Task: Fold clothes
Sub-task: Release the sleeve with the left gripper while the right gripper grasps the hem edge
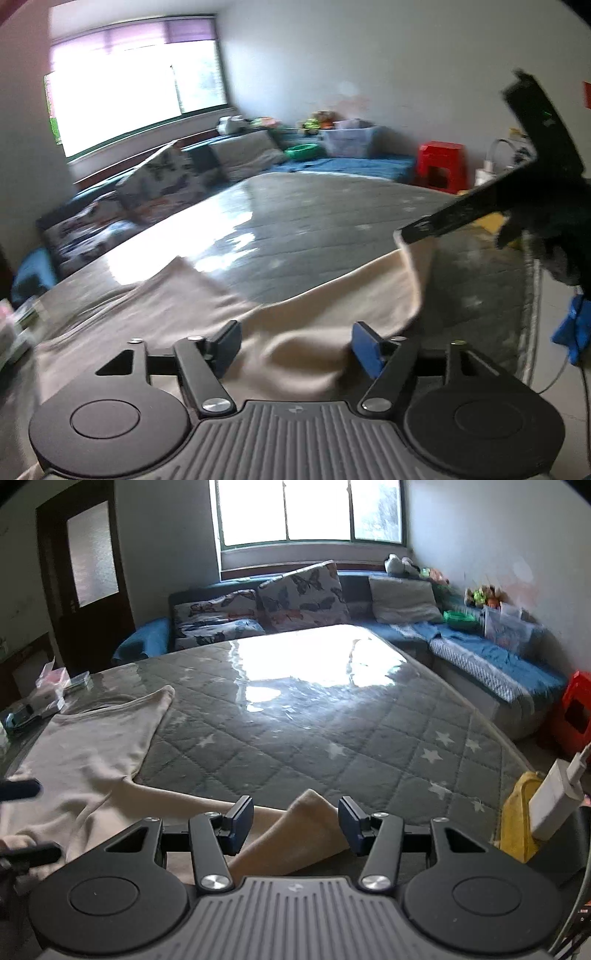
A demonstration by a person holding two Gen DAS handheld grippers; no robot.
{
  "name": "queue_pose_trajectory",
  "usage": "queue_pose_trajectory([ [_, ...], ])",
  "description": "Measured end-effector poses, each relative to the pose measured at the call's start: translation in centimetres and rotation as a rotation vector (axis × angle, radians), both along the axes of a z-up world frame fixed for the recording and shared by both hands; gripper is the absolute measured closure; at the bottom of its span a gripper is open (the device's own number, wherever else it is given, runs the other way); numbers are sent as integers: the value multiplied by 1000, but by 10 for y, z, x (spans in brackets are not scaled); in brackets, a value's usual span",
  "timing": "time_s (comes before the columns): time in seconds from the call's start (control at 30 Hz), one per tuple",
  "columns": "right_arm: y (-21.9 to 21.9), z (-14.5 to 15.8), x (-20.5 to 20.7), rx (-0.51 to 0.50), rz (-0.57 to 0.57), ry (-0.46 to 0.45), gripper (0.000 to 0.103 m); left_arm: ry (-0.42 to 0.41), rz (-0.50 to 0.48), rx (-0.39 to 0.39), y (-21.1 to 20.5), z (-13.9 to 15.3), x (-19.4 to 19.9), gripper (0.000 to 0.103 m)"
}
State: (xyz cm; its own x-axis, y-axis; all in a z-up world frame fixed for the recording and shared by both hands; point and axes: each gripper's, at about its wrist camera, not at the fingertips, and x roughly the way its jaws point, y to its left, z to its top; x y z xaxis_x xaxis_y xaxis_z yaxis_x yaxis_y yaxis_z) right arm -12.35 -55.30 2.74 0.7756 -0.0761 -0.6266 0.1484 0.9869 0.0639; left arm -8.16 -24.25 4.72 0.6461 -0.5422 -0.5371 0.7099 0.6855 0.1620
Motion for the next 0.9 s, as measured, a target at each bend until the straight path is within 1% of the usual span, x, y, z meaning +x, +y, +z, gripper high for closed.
queue_pose_trajectory([
  [0.07, 6, 0, -2, -12, -4, 1, 51, 4, 44, -2, 9, 0, 2, 19],
  [0.13, 12, -2, -2, -15, -8, 6, 51, 8, 85, -6, 19, 1, 4, 13],
  [0.23, 20, -11, 2, -37, -7, 24, 51, 17, 130, -9, 32, 2, 3, 9],
  [0.3, 24, -19, 6, -50, -9, 42, 52, 7, 139, -8, 37, 4, 3, 6],
  [0.4, 24, -25, 10, -76, -31, 66, 59, -22, 153, -7, 50, 10, 1, 3],
  [0.43, 22, -26, 10, -77, -37, 71, 64, -30, 159, -7, 55, 12, 1, 0],
  [0.47, 20, -26, 9, -78, -42, 76, 73, -34, 168, -8, 58, 14, 3, 0],
  [0.57, 12, -21, 4, -75, -63, 68, 86, -46, 193, -10, 68, 22, 7, 0],
  [0.67, 4, -13, 0, -51, -81, 44, 93, -62, 218, -8, 79, 30, 11, 0],
  [0.8, -5, -3, -3, -17, -97, 15, 96, -117, 255, 27, 98, 46, 7, 0],
  [0.9, -7, 4, -2, -9, -95, -10, 98, -163, 283, 79, 114, 60, 2, 0],
])
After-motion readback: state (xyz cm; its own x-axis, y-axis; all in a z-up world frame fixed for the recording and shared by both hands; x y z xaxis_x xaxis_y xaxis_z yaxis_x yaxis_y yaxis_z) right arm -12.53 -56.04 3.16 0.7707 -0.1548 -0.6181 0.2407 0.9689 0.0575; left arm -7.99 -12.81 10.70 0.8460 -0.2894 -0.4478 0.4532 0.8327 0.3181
